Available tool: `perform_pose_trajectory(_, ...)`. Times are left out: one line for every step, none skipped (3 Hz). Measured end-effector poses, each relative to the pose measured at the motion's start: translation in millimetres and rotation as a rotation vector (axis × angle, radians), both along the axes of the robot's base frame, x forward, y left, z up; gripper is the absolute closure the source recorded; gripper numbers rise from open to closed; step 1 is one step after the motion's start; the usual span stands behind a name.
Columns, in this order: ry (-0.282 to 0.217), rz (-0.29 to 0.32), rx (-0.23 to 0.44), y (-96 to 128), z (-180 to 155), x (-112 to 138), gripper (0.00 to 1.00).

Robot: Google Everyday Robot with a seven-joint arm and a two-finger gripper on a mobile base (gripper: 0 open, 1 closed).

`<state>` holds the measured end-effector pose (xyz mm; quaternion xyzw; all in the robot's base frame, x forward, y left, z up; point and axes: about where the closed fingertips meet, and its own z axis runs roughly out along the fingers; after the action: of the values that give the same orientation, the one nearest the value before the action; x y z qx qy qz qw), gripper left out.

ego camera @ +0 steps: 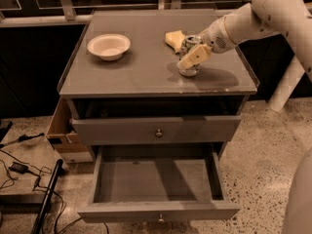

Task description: Place 7up can into middle drawer

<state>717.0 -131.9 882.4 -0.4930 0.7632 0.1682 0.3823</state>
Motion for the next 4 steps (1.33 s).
perform_pose_trajectory(0.000, 0.000, 0.000, 0.0, 0.0, 0.0, 0.50)
perform_pose_trajectory(0.000, 0.000, 0.000, 0.0, 0.0, 0.0, 0.73)
perform_pose_trajectory(0.004, 0.030, 0.014, 1.5, 3.8, -10.2, 0.97)
perform_pose_trajectory(-0.024, 0.091, 0.048, 4.2, 22.6, -48.1, 1.00)
